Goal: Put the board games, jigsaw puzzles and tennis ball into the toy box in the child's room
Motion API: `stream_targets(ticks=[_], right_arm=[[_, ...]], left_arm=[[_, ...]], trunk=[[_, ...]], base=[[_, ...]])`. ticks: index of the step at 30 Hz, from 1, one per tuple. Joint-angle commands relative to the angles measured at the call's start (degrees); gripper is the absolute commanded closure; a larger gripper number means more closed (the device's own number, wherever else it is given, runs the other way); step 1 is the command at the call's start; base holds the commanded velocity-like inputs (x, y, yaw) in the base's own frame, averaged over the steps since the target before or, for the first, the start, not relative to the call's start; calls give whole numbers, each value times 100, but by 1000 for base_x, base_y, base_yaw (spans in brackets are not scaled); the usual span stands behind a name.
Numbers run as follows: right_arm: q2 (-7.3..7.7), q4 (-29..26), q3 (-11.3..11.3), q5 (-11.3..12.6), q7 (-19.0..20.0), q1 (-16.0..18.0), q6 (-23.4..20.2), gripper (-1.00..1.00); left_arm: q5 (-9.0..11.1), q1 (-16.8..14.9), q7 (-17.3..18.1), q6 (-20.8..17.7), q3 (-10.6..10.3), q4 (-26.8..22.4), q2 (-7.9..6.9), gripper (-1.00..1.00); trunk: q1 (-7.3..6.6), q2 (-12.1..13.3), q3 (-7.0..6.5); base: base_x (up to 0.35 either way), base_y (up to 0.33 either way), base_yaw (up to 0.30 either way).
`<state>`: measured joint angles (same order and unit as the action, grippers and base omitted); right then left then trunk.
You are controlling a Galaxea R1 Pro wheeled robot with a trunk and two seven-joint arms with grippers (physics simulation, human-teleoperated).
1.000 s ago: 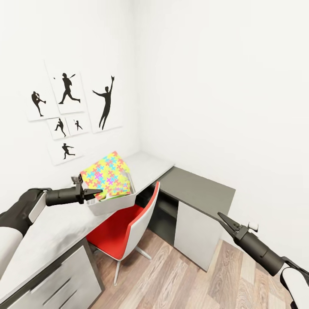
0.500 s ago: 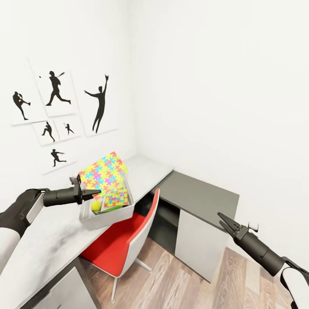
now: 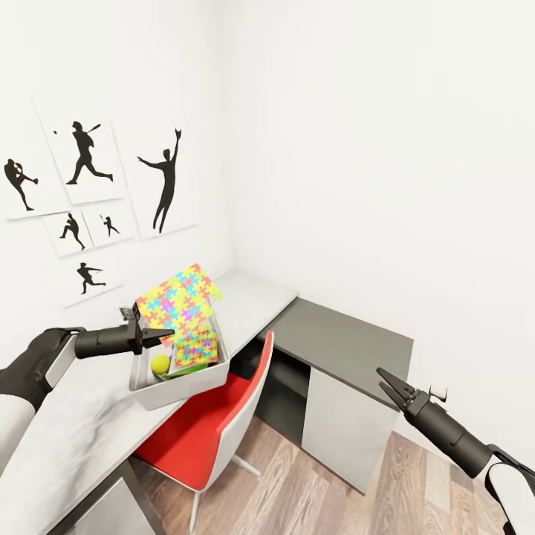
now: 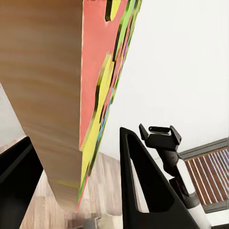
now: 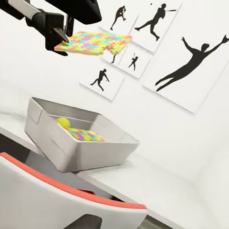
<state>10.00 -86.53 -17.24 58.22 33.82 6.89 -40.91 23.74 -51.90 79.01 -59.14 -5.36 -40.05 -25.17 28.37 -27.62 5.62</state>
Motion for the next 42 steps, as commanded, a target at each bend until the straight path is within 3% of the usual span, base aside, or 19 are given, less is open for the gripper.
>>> stream_targets(ticks=[1,16,24,32,37,39,42], right_arm=[[-3,-2,-7,23,2,6,-38,-100],[-1,-8,-10,19,-7,6,-34,-100],[2,-5,-16,23,-6,6,-40,-100],[0,-5,-16,20,-7,6,-35,-100],[1,-10,-16,15,1,6,-31,-100],[1,-6,-16,14,2,6,-31,-100],[-4,-5,-10,14,-3,6,-31,-100]], left_arm=[[16,-8,20,-50,-20,14,-6,100],[16,-10,9,-44,-23,41,3,100],[23,-5,-22,-73,-17,70,3,100],[18,-33,-115,-67,90,766,-5,100],[46,-99,-920,-63,163,1204,35,100],[58,-149,-1497,-53,414,1299,102,100],[60,-159,-1947,-41,679,1318,203,100]], trunk=[[4,-11,12],[4,-11,12],[4,-11,12],[4,-11,12],[4,-11,12],[4,-11,12],[4,-11,12]], base=[[208,0,0],[307,-20,0],[43,-2,0],[1,0,0],[0,0,0],[0,0,0],[0,0,0]])
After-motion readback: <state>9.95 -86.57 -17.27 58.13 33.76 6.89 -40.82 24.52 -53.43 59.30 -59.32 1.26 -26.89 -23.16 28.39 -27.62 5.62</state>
